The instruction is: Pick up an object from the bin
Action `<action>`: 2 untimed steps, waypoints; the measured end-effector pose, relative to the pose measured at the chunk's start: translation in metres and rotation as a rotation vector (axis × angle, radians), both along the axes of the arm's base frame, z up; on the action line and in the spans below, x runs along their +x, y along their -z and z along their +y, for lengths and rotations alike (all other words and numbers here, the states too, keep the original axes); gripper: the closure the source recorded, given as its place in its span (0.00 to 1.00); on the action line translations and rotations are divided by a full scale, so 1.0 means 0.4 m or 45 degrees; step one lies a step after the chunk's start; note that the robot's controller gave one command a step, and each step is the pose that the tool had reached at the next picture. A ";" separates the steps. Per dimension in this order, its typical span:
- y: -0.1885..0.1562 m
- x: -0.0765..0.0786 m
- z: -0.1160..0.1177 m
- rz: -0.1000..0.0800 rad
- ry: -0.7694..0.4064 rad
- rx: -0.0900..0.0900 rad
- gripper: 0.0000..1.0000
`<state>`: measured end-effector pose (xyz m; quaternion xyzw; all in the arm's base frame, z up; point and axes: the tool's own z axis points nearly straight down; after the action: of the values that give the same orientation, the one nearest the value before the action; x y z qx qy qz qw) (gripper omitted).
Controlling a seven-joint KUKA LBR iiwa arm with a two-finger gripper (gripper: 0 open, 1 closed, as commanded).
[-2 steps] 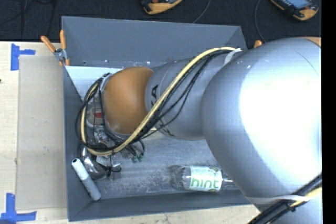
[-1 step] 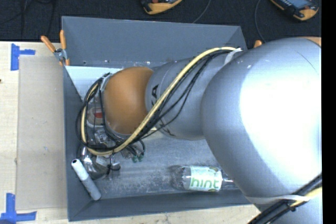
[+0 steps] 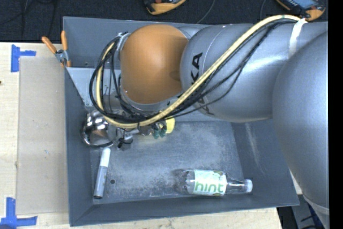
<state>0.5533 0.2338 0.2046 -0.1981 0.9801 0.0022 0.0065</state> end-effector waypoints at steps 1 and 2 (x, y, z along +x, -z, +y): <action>0.060 -0.020 -0.020 0.002 -0.099 -0.002 1.00; 0.306 -0.024 -0.076 0.006 -0.652 -0.009 1.00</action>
Offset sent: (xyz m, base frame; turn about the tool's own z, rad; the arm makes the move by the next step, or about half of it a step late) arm -0.0080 -0.0084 -0.0230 -0.0790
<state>0.5436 0.2035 0.0822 -0.4400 0.8980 0.0008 0.0027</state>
